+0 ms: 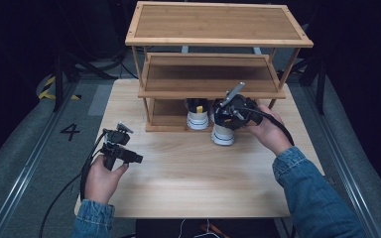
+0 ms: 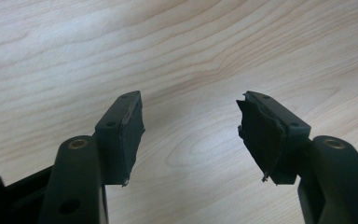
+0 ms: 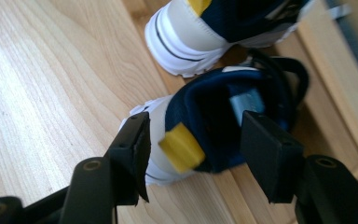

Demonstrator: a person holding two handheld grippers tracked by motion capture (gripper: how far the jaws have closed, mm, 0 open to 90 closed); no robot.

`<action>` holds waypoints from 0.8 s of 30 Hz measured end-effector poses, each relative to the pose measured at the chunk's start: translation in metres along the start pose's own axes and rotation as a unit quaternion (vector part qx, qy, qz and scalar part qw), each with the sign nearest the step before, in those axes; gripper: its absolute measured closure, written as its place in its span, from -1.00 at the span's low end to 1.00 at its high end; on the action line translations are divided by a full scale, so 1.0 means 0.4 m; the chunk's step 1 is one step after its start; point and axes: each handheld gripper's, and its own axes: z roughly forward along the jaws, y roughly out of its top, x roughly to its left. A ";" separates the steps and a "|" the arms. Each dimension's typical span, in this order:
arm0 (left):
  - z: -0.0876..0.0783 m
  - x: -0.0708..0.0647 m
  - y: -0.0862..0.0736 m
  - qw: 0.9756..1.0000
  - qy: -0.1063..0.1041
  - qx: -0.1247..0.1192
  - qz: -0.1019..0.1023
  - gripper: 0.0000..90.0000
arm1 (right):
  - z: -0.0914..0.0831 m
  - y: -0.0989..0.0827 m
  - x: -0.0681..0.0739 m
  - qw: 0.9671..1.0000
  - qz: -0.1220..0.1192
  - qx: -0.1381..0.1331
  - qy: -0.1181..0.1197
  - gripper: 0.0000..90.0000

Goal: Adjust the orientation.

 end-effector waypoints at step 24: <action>0.039 -0.057 0.087 0.999 -0.026 0.016 0.037 -0.06 | 0.030 -0.093 0.095 0.993 0.109 -0.030 -0.021 0.84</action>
